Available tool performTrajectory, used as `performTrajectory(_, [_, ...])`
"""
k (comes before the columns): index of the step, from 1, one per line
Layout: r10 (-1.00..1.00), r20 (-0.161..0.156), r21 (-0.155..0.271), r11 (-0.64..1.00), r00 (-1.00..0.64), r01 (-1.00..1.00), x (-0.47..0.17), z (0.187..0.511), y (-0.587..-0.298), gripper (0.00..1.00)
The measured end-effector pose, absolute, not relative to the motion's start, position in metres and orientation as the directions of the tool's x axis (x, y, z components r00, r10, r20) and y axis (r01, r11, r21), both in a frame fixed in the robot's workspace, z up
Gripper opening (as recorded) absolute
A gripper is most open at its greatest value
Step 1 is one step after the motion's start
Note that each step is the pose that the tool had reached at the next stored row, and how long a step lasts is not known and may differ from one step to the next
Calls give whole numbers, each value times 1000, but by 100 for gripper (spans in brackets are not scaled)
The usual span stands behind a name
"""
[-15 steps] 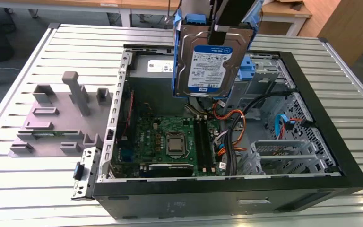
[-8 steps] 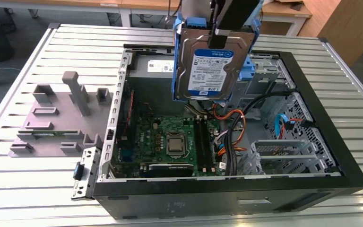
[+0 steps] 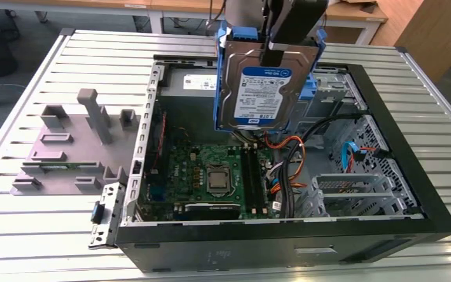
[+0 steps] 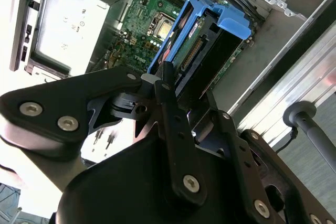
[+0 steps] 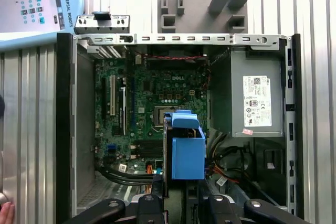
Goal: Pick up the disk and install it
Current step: 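Pick up the disk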
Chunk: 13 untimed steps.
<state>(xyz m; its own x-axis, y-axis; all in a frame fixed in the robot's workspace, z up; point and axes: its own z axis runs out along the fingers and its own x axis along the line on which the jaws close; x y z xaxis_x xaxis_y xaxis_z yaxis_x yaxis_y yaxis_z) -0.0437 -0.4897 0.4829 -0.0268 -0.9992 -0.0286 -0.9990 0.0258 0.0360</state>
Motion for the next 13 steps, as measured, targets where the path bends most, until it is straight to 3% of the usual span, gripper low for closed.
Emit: performTrajectory(13, [-999,-29,36,26,-27,-999,-44,482,-508,35])
